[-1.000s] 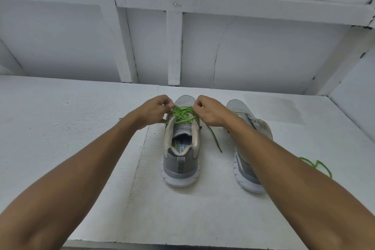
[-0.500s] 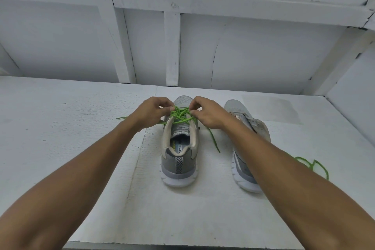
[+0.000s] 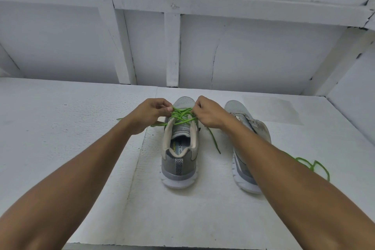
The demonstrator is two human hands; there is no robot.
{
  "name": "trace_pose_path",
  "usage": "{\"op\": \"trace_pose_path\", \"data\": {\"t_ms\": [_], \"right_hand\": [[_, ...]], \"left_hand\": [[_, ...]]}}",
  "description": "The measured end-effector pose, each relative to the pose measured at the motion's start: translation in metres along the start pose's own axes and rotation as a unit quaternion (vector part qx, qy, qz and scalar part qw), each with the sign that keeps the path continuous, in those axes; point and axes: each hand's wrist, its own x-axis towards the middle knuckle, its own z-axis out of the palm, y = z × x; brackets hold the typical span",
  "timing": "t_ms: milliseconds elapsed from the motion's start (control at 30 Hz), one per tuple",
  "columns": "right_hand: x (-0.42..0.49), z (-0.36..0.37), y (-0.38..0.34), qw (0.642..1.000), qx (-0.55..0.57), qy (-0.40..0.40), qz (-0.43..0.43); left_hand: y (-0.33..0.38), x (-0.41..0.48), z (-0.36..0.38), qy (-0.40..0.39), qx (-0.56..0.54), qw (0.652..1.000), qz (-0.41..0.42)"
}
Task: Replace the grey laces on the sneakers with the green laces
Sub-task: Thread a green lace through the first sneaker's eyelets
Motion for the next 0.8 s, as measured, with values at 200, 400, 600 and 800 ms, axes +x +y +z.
{"op": "trace_pose_path", "data": {"t_ms": [200, 400, 600, 800], "right_hand": [[-0.003, 0.003, 0.006, 0.999, 0.042, 0.013, 0.001], [-0.006, -0.003, 0.011, 0.998, 0.043, 0.008, -0.039], [-0.008, -0.003, 0.012, 0.998, 0.048, -0.008, -0.032], [-0.007, -0.004, 0.006, 0.999, 0.032, 0.003, -0.028]], "left_hand": [[-0.003, -0.002, 0.000, 0.007, 0.015, 1.000, -0.005], [-0.006, -0.008, 0.001, 0.005, -0.002, 1.000, 0.014], [-0.006, -0.007, 0.001, -0.012, 0.021, 1.000, 0.018], [-0.002, 0.000, 0.000, -0.013, 0.095, 0.995, 0.022]]}}
